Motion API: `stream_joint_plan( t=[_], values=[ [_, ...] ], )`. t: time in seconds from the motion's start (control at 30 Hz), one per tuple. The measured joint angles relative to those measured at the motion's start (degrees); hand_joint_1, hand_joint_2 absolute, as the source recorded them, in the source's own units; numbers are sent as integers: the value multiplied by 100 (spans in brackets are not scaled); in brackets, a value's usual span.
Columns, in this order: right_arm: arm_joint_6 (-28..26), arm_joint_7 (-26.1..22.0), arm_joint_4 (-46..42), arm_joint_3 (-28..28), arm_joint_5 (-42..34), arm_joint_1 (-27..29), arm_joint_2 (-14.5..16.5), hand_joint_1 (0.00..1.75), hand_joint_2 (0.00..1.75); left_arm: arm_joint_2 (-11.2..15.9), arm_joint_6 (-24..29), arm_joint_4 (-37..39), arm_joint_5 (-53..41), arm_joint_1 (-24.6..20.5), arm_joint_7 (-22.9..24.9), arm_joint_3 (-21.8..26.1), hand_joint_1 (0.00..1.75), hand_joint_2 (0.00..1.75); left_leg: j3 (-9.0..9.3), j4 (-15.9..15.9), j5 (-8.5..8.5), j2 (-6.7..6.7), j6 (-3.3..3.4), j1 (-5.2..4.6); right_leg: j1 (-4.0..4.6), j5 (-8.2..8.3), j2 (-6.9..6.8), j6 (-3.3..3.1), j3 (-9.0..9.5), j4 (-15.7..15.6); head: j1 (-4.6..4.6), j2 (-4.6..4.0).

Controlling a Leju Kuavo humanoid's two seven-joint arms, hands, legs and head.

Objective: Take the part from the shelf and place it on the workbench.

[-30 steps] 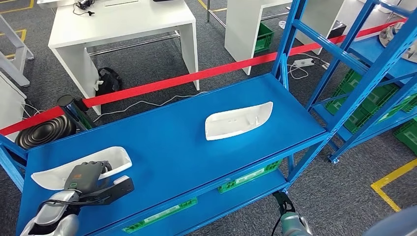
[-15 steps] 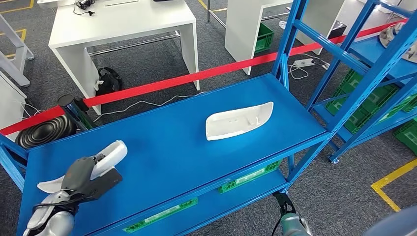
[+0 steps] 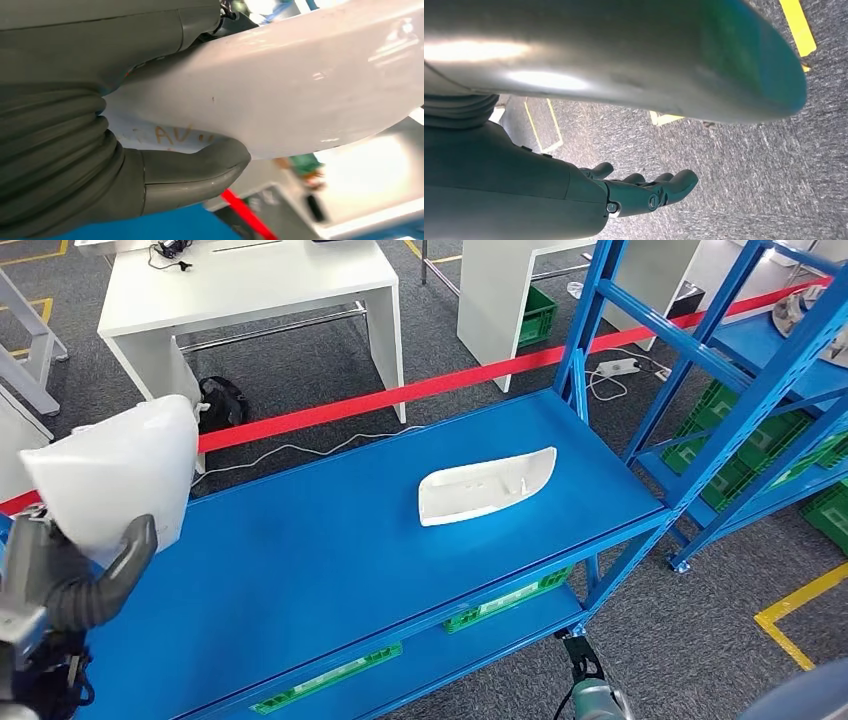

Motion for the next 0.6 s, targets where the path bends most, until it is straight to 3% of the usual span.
stream_joint_plan(
  t=[0.2,0.4,0.6],
  values=[
    [12,-2,0,-1,78,-4,5,0,0,130,-312,-1159,470,420,-153,3,175,175,1,0,-3,-1,3,-1,6,-2,-2,2,3,-2,0,0],
    [15,-2,0,-1,86,-7,7,0,0,207,-334,-1659,492,581,-138,3,175,175,3,1,-3,-1,4,-2,7,-6,-3,10,9,-5,1,0],
    [24,1,0,-1,156,-9,34,0,0,238,-693,-2059,638,743,-270,-7,175,175,2,43,-54,0,84,-38,-30,-5,-8,66,37,-33,-2,0]
  ],
)
